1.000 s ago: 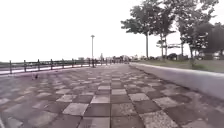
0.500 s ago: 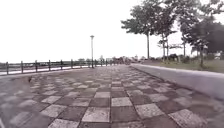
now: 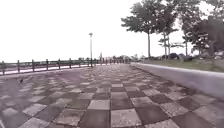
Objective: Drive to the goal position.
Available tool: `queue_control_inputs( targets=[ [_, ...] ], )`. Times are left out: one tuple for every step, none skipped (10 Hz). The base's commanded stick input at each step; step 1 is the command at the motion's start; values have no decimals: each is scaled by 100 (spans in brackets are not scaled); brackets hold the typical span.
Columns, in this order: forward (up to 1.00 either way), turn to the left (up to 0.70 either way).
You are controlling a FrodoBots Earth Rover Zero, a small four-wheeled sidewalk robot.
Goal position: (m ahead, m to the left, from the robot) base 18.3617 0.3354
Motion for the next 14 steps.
queue_control_inputs(
  targets=[
    [100,0],
    [100,0],
    [100,0],
    [100,0],
    [100,0],
    [100,0],
    [100,0],
    [100,0],
    [100,0],
    [100,0],
    [100,0],
    [100,0],
    [100,-40],
    [100,-40]
  ],
)
